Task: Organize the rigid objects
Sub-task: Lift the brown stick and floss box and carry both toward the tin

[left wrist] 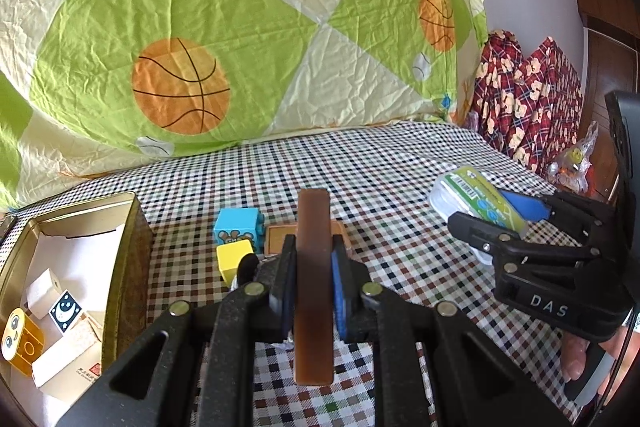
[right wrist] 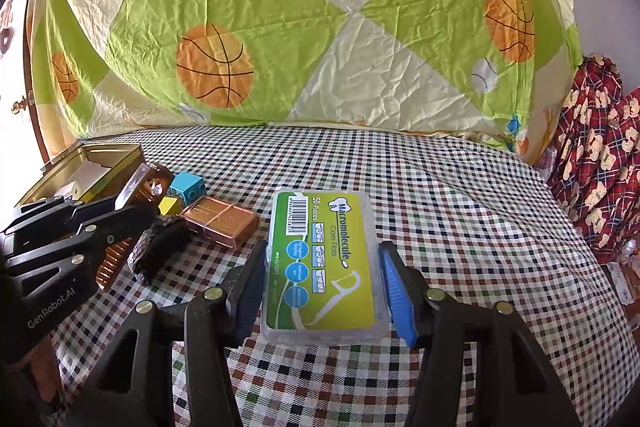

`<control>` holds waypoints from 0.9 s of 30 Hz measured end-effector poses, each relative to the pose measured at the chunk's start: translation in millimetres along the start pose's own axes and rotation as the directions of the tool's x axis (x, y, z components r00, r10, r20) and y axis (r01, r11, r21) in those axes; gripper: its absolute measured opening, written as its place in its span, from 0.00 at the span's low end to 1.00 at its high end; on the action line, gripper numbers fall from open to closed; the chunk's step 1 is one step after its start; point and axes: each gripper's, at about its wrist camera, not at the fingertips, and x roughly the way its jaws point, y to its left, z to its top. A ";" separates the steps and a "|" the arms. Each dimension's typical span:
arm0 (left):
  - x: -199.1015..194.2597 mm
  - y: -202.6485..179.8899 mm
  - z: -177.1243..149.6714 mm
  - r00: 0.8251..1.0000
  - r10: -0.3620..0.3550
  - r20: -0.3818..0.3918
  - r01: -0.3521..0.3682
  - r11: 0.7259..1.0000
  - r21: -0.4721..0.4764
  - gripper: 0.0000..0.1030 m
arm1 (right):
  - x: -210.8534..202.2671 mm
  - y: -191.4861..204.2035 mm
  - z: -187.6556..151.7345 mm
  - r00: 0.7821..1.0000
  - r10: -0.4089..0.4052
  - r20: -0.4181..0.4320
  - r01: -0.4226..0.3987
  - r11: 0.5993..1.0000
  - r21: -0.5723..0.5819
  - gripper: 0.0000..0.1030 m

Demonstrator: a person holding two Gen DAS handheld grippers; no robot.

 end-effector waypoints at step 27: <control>-27.5 4.4 -1.8 0.987 0.064 0.144 -0.061 0.998 -0.030 0.14 | -32.0 -0.8 -2.1 0.986 -0.053 0.159 0.045 0.998 0.053 0.55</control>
